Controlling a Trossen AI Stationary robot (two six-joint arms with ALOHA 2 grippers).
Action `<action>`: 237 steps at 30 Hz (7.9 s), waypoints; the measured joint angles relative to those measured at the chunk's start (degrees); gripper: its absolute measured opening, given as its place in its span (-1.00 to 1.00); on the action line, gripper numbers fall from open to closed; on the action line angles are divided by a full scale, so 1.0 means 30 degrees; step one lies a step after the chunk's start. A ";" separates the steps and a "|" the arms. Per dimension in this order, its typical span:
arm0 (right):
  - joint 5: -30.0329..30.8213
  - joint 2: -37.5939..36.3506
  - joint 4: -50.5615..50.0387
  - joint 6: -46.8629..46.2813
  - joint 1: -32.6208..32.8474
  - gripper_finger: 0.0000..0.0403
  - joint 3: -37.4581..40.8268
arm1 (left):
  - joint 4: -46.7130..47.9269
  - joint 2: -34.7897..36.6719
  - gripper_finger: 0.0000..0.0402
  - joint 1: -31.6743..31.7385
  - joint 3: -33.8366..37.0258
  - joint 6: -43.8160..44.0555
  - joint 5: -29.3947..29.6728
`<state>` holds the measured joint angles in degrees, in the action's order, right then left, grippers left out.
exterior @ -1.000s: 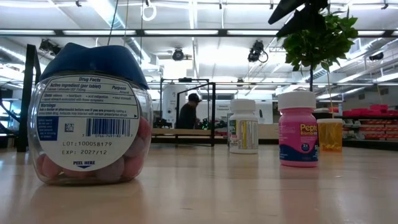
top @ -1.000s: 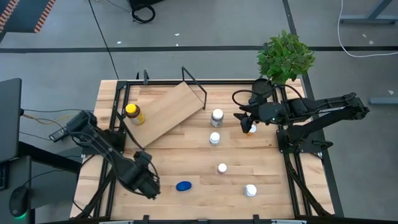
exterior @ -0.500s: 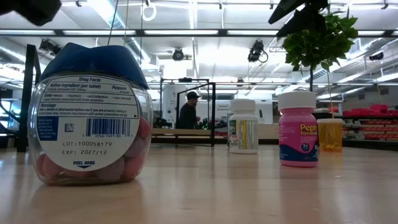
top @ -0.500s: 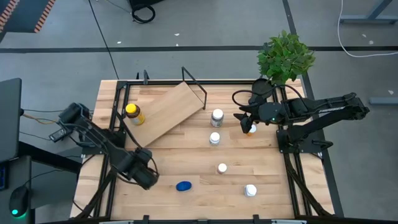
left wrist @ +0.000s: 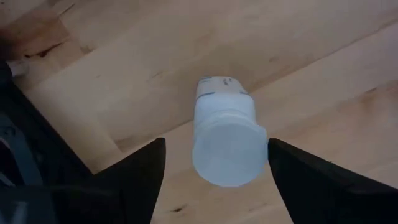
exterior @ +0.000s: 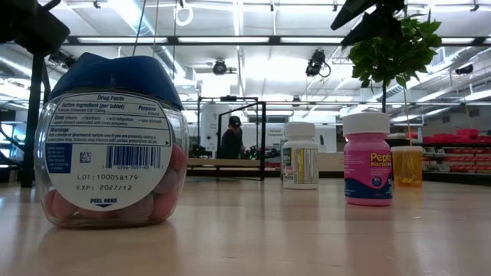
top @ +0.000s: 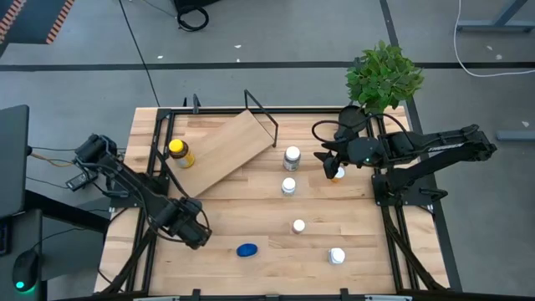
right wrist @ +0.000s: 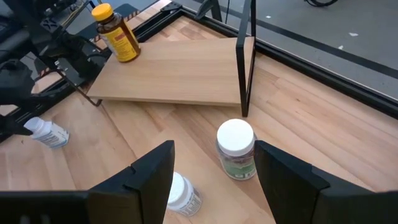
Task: Pick and place medicine bottles onto shelf by color
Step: Put the top light blue medicine bottle on the shelf, then put the blue medicine bottle on the shelf
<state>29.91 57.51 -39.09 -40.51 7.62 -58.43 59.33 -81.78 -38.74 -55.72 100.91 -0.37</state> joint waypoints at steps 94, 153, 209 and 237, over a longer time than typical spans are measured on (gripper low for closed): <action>0.1027 0.0003 0.0036 -0.2687 0.0007 0.13 0.0000 | 0.5746 0.2566 -0.01 1.6464 -0.0954 -4.2036 0.1563; -0.1147 0.0003 0.0029 -0.1379 0.0022 0.13 0.0000 | -0.4102 -0.3504 0.28 0.2514 -0.9216 -2.3943 0.2860; -0.1406 0.0003 -0.0233 -0.1712 0.2273 0.13 -0.0001 | -0.4681 -1.0039 -0.08 0.4023 -1.0920 -1.8602 0.1230; -0.1211 0.0003 -0.0364 -0.2752 0.2273 0.13 -0.0004 | 0.3317 -0.0295 -0.08 1.6902 -0.5590 -2.9539 0.2188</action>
<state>26.28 57.52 -40.18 -48.77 14.44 -58.45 69.28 -82.67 11.96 -72.49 12.30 6.19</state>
